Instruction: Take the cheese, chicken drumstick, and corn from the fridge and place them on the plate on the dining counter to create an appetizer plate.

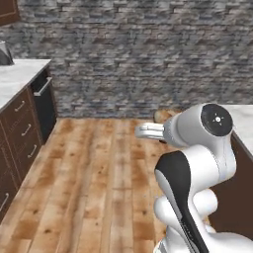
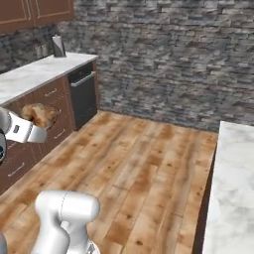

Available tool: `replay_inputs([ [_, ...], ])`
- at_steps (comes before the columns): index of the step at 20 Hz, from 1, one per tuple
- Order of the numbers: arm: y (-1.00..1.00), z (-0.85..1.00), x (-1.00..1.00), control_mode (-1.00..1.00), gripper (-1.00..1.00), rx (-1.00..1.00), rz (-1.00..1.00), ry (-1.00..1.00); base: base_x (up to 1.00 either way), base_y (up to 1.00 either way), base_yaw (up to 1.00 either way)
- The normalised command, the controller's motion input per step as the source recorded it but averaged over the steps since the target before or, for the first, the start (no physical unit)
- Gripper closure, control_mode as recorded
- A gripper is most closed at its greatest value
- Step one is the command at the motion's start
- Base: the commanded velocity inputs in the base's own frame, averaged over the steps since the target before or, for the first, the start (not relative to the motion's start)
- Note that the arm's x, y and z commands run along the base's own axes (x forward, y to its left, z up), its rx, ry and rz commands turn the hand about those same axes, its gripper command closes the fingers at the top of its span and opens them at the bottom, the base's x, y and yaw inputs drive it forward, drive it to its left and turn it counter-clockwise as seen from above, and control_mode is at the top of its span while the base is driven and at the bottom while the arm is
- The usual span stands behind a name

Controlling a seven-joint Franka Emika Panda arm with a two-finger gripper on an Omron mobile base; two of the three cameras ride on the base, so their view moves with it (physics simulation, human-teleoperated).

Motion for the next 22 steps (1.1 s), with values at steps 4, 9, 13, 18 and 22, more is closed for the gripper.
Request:
replay_inputs([
  [4,0.0,0.0,0.0,1.0,1.0,0.0,0.0,0.0,-0.44,0.01,-0.56],
  [9,0.0,0.0,0.0,1.0,1.0,0.0,0.0,0.0,-0.04,0.16,-0.56],
  [13,0.0,0.0,0.0,1.0,1.0,0.0,0.0,0.0,0.0,0.28,-0.54],
  [18,0.0,0.0,0.0,1.0,1.0,0.0,0.0,0.0,0.0,0.35,-0.52],
  [22,0.0,0.0,0.0,1.0,1.0,0.0,0.0,0.0,0.0,0.3,-0.51],
])
